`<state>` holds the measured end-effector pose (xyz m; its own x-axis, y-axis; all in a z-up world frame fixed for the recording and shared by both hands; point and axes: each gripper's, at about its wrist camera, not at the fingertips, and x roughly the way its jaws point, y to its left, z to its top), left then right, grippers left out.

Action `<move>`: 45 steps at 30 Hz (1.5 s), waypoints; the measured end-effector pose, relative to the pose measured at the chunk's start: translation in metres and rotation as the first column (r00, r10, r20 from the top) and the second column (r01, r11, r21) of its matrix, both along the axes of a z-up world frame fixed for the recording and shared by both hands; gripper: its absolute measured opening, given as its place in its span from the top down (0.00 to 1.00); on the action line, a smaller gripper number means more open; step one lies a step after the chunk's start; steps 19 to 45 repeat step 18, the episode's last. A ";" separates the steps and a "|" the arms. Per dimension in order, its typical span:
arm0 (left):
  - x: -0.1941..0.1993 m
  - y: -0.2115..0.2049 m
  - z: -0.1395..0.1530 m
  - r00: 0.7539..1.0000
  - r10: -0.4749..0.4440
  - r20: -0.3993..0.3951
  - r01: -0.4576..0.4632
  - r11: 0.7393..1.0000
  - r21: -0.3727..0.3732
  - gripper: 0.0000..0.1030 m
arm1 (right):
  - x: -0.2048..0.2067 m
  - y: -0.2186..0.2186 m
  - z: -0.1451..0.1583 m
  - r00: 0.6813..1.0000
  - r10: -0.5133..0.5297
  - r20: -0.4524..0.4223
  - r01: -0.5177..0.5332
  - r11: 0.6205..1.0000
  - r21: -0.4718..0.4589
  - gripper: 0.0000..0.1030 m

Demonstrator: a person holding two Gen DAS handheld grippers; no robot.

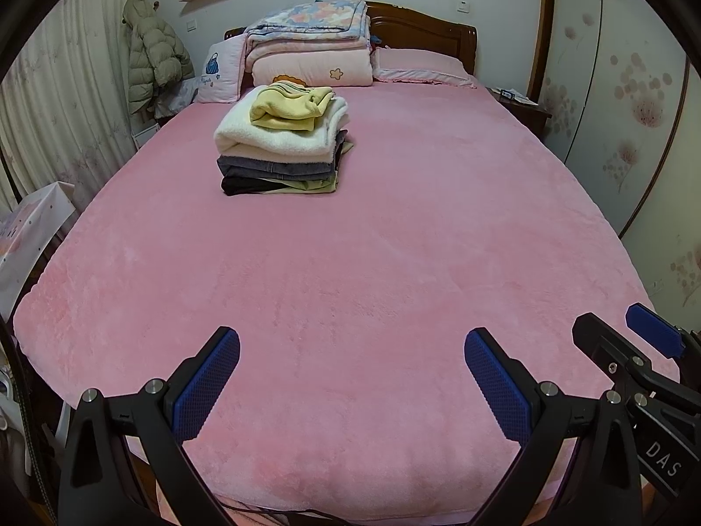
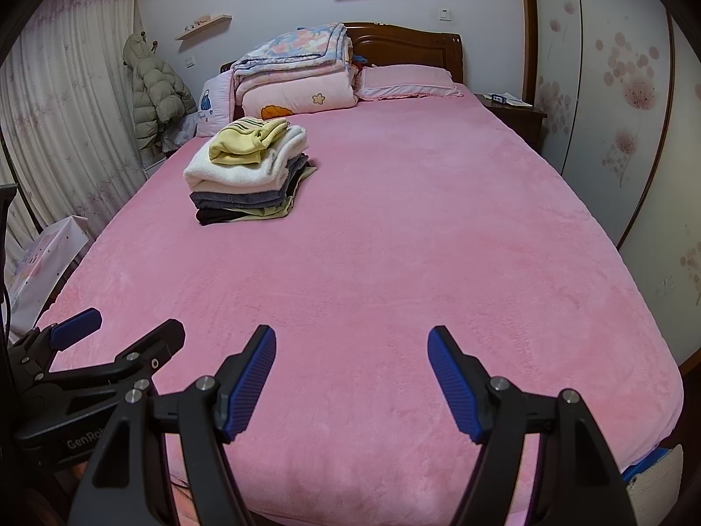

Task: Fold large clothes

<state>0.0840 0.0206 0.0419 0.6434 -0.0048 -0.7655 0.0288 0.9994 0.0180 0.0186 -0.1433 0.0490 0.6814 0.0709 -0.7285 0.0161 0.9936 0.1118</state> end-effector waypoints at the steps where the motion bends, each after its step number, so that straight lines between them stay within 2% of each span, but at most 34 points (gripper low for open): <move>1: 0.000 -0.001 0.000 1.000 -0.001 0.000 0.001 1.000 0.000 0.01 | 0.000 0.000 0.000 1.000 0.001 -0.001 -0.001 1.000 0.001 0.30; 45: 0.004 0.004 -0.003 1.000 -0.005 -0.014 0.005 1.000 -0.003 0.01 | 0.000 0.001 0.000 1.000 0.000 -0.002 0.000 1.000 0.003 0.30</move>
